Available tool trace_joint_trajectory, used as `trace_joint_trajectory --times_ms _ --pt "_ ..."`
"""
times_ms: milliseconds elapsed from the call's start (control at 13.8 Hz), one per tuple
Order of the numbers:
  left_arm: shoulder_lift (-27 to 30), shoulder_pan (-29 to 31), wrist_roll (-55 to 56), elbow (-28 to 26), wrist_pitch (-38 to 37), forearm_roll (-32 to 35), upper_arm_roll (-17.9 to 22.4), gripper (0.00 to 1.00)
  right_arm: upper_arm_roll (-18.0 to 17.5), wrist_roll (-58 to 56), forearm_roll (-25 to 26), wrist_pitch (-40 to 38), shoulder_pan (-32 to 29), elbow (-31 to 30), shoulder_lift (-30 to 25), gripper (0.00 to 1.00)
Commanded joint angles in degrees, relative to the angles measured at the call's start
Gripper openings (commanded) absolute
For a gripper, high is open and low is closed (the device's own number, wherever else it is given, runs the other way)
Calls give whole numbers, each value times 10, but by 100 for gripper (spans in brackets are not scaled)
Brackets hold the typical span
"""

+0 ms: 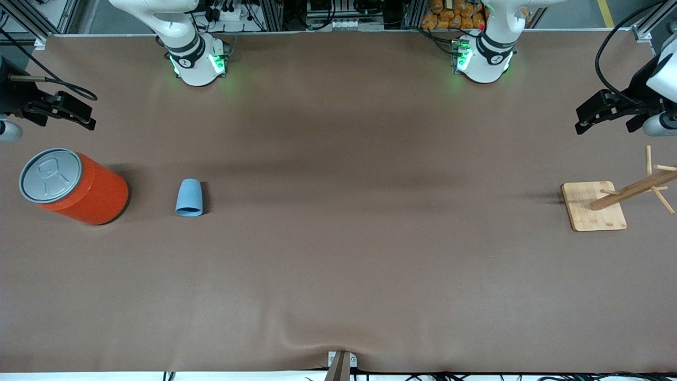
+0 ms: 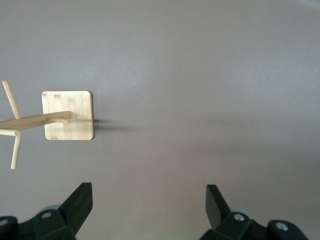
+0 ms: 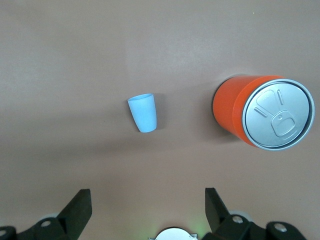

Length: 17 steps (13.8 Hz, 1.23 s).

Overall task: Flip cup
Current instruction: 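Move the right gripper toward the light blue cup lying on its side, then lower the right gripper and grasp the blue cup by its base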

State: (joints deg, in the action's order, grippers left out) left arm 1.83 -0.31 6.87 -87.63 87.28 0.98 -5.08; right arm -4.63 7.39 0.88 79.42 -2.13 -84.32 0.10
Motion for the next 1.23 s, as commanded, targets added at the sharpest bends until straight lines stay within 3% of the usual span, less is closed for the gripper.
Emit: trace_joint_trajectory --times_ms 0,651,940,1157 --pt "-7 1 -5 16 -11 -4 -2 100 -6 -9 4 20 -6 -18 -17 100" --pt "-8 1 -5 7 -33 -6 -5 100 -10 -33 5 -5 12 -33 7 100" --pt "-4 4 -7 -5 -32 -6 -6 100 -10 -34 4 107 22 -183 12 100" --pt "-4 3 -7 -5 -32 -6 -6 100 -8 -40 4 200 15 -271 46 100"
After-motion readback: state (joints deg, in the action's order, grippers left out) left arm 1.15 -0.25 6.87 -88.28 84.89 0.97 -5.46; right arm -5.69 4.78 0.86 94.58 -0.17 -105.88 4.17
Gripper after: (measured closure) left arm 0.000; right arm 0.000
